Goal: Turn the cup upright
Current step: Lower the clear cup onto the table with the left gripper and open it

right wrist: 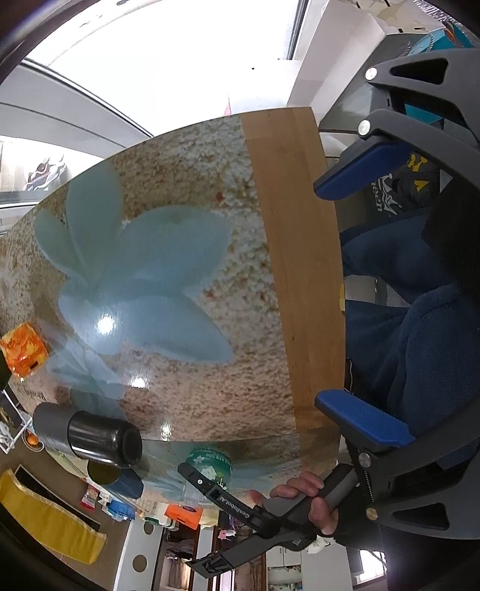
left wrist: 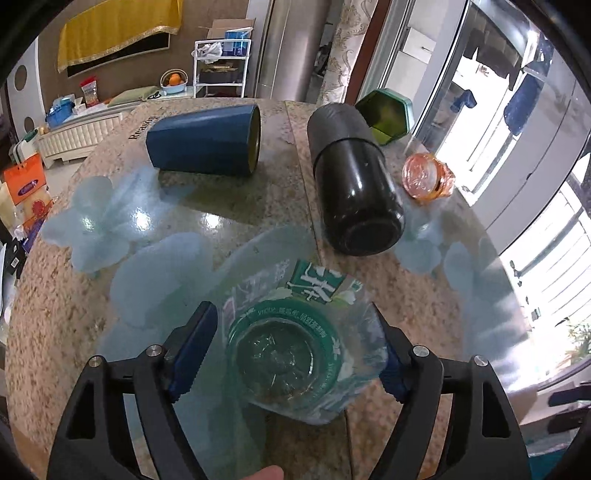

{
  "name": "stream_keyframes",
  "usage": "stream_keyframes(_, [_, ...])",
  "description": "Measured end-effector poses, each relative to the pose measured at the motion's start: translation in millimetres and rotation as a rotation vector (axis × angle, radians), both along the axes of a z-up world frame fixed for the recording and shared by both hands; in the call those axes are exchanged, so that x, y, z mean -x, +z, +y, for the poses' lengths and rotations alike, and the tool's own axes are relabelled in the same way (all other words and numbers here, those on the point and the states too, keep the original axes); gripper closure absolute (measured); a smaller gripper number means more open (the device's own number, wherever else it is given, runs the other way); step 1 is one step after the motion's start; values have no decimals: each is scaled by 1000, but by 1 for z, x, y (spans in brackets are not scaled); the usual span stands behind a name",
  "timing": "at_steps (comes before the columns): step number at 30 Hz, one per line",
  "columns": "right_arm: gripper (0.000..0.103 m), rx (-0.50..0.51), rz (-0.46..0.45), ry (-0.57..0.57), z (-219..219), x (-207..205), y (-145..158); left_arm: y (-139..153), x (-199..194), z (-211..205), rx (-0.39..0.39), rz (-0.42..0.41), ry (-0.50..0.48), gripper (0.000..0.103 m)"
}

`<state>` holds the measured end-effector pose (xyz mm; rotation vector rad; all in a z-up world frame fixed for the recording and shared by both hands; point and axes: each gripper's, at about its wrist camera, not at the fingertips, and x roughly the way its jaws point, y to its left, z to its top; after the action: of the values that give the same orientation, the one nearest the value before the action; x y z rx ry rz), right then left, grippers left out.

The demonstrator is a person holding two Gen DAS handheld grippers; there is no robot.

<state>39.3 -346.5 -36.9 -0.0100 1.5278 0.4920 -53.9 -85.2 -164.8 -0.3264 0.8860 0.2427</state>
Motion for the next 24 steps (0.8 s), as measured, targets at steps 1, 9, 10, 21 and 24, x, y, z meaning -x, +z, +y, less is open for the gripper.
stream_keyframes(1, [0,-5,0,0,1,0,0,5,2,0,-2,-2,-3,19])
stream_keyframes(9, [0,-103,-31,44,33,-6,13,37,9,4,24,43,-18,6])
stream_keyframes(10, [0,-119,-40,52,39,-8,15,42,11,5,27,52,-22,5])
stream_keyframes(21, [0,-279,-195,148,101,-19,61,102,27,18,6,35,-43,0])
stream_keyframes(24, [0,-288,-252,170,112,-16,72,117,32,18,-6,32,-50,0])
